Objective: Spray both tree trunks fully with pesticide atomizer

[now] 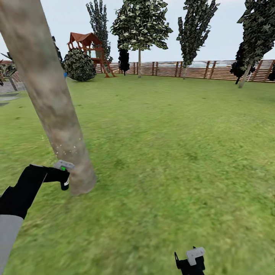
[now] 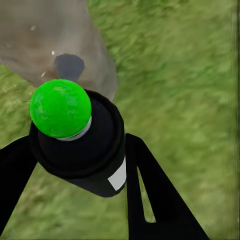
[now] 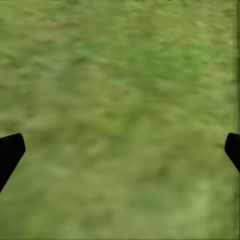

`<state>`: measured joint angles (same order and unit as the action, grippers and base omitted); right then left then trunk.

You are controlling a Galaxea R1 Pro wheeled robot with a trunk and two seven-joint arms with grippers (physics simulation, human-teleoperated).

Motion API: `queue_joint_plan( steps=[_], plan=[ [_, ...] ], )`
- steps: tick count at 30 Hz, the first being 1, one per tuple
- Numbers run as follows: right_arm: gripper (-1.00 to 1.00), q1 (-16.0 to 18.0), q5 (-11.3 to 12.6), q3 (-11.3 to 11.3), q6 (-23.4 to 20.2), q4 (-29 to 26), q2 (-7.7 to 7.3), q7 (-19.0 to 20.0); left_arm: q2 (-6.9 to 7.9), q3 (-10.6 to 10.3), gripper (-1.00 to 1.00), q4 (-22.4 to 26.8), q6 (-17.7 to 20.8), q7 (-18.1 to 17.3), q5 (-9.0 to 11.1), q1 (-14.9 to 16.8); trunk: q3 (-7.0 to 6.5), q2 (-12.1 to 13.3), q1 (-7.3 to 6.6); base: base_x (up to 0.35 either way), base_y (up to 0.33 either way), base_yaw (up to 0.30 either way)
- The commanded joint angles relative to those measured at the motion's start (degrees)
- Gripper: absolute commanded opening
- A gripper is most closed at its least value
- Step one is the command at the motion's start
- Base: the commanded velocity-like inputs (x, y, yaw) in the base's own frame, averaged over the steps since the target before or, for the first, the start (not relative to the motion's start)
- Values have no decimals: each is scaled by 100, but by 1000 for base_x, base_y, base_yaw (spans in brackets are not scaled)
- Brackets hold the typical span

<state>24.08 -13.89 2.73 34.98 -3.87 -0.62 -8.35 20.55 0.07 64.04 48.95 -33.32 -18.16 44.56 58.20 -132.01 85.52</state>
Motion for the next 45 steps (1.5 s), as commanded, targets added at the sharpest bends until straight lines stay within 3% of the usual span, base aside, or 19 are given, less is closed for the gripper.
queue_joint_plan(
  steps=[1,6,12,14,17,20,24,28,29,32,34,35,36,38,39,42,44,45],
  plan=[
    [100,0,0,0,0,0,0,0,7,23,-100,-64,11,0,0,0,0,0,0,210,-212,2],
    [100,0,0,0,0,0,0,0,51,523,-100,-653,26,257,-21,-9,0,0,0,235,-190,0],
    [100,0,0,0,0,0,0,0,-75,562,-100,-690,43,432,-28,-26,0,0,0,242,-183,0],
    [100,0,0,0,0,0,0,0,-45,589,-100,-701,44,476,-24,-46,0,0,0,242,-183,0],
    [100,0,0,0,0,0,0,0,80,631,-100,-700,26,932,-24,-372,0,0,0,128,-95,0],
    [100,0,0,0,0,0,0,0,134,636,-100,-700,14,1123,-12,-597,0,0,0,22,-17,0],
    [100,0,0,0,0,0,0,0,86,646,-100,-700,23,1182,20,-671,0,0,0,2,-2,2],
    [100,0,0,0,0,0,3,0,-61,670,-100,-703,40,1187,94,-676,0,0,0,0,0,193],
    [100,0,0,0,0,0,6,0,-59,724,-100,-706,42,1187,98,-676,0,0,0,0,0,262],
    [100,1,0,0,0,0,7,0,-29,1626,-100,-908,-3,1158,77,-677,0,0,0,0,0,274],
    [100,1,0,0,0,0,8,0,-41,1809,-100,-946,-18,1160,65,-678,0,0,0,0,0,250],
    [100,0,0,0,0,0,5,0,-86,1770,-100,-959,-17,1169,75,-678,0,0,0,0,0,76],
    [100,0,0,0,0,0,1,0,-269,1430,-100,-963,-9,1191,78,-681,0,0,0,0,0,10],
    [100,0,0,0,0,0,0,0,-406,1357,-100,-963,-9,1195,69,-678,0,0,0,0,0,3],
    [100,0,0,0,0,0,0,0,-400,1360,-100,-965,-9,1195,68,-677,0,0,0,0,0,1],
    [100,0,0,0,0,0,0,0,-171,1493,-100,-976,-20,1183,66,-683,0,0,0,0,0,0],
    [100,0,0,0,0,0,1,0,-169,1500,-100,-980,-30,1181,79,-756,0,0,0,0,0,0],
    [100,0,0,0,0,0,0,0,-263,1483,-100,-981,-33,1185,78,-838,0,0,0,0,0,0]
  ],
)
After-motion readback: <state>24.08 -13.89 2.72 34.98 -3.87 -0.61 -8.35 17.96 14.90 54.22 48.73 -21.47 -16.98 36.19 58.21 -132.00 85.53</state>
